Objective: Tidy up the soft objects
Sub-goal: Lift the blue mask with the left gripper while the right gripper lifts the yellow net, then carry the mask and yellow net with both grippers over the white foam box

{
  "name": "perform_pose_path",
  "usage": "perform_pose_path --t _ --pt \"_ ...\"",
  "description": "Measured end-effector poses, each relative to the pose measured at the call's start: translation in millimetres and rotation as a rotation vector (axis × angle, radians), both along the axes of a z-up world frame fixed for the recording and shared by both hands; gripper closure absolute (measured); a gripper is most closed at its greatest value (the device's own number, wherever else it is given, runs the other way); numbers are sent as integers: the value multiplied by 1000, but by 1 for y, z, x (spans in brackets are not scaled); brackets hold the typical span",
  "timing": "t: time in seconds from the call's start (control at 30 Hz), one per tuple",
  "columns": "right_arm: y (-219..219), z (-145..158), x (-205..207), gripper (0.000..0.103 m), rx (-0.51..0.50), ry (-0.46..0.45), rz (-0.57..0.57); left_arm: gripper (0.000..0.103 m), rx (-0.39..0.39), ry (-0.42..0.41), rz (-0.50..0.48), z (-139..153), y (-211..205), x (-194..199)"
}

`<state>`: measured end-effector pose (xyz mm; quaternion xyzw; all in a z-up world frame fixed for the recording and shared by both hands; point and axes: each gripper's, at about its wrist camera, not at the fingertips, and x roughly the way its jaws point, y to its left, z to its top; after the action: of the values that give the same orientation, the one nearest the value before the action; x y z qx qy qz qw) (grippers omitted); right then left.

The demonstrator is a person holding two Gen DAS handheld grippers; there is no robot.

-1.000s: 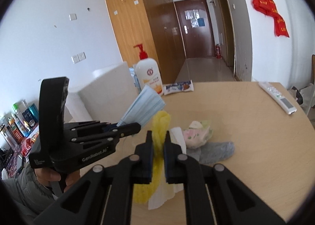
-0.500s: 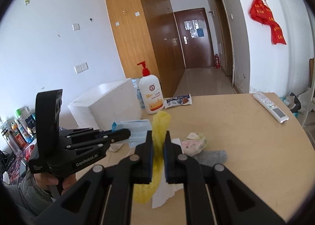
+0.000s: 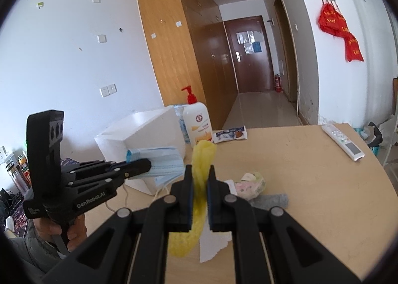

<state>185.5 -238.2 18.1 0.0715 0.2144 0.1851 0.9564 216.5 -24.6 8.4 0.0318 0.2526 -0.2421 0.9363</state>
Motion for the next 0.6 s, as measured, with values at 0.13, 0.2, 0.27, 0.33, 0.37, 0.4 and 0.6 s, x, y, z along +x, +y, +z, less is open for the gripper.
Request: perform_pose_path --t 0.13,0.2,0.27,0.33,0.37,0.4,0.6 --pt "4 7 -6 92 2 -23 17 101 0 -34 24 11 7 -10" --pt "7 11 -10 92 3 -36 30 101 -4 -50 45 16 12 -18" --pt "11 14 -13 92 1 -46 43 100 -2 -67 74 22 17 -27" --pt "15 17 -15 92 3 -55 60 101 -3 -76 106 27 23 -34" --pt "17 18 -16 92 6 -59 69 101 -2 -83 133 30 27 -38" --pt "19 19 -17 92 6 -63 74 101 0 -88 156 32 30 -41" --pt "35 26 -19 92 19 -88 139 101 5 -118 293 43 58 -63"
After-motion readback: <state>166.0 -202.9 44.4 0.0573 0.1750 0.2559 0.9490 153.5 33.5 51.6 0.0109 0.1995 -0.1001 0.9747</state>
